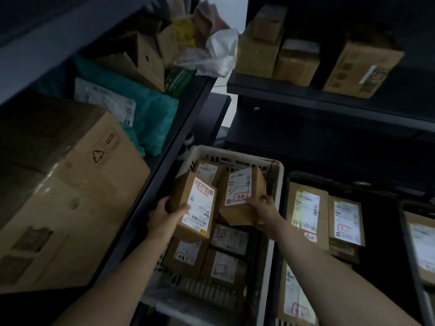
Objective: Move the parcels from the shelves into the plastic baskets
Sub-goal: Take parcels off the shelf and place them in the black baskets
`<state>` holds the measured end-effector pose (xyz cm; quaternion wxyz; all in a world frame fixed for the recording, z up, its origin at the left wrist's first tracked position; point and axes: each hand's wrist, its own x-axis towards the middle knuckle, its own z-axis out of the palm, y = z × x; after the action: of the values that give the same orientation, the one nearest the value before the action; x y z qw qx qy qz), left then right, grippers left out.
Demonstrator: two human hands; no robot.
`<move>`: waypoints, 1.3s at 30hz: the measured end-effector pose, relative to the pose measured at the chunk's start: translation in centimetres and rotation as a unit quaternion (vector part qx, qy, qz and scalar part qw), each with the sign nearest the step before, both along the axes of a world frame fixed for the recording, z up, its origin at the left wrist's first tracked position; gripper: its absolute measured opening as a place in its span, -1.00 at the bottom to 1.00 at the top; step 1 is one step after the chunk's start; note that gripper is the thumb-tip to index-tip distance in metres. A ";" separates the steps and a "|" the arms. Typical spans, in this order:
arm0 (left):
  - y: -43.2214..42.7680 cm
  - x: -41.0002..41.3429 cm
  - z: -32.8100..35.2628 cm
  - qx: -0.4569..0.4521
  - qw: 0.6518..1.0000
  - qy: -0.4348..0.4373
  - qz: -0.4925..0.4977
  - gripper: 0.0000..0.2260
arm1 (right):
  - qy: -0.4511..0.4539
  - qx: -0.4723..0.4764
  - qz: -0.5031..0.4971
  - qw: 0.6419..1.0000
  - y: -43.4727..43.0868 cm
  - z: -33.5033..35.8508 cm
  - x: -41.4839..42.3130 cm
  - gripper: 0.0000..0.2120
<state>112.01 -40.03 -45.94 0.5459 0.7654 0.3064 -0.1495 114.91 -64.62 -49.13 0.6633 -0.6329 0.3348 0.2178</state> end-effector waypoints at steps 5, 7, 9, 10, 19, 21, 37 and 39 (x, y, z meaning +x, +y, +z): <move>-1.5 1.0 -3.5 0.021 0.999 0.003 0.027 -0.32 | 0.041 -0.028 -0.020 0.999 1.4 -6.4 3.4 -0.05; -1.6 1.8 -5.4 0.036 0.999 0.004 0.036 -0.33 | 0.042 -0.028 -0.022 0.998 1.8 -7.8 4.7 -0.14; -1.5 2.4 -6.9 0.049 0.998 0.013 0.046 -0.29 | 0.030 -0.064 0.004 0.997 2.0 -8.7 5.9 -0.36; -1.5 2.6 -7.2 0.040 0.998 0.011 0.057 -0.30 | 0.024 -0.099 0.033 0.994 2.1 -9.2 6.5 -0.42; -1.1 2.4 -7.3 0.011 0.999 0.007 0.051 -0.39 | 0.024 -0.203 0.140 0.969 2.0 -10.8 8.6 -0.56; -1.1 2.5 -7.0 -0.006 0.999 0.013 0.047 -0.41 | 0.031 -0.220 0.172 0.960 2.0 -9.9 8.6 -0.52; -5.4 2.3 2.5 -0.084 0.921 0.045 -0.377 -0.59 | -0.076 -0.016 0.306 0.949 -4.4 3.5 -0.4 -0.31; -8.0 2.6 3.8 -0.069 0.887 0.057 -0.452 -0.57 | -0.064 -0.014 0.361 0.930 -6.5 5.0 -2.2 -0.20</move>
<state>114.58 -48.06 -42.17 0.4523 0.7716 -0.0539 -0.4440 112.74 -71.11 -44.09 0.5505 -0.7331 0.0434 0.3971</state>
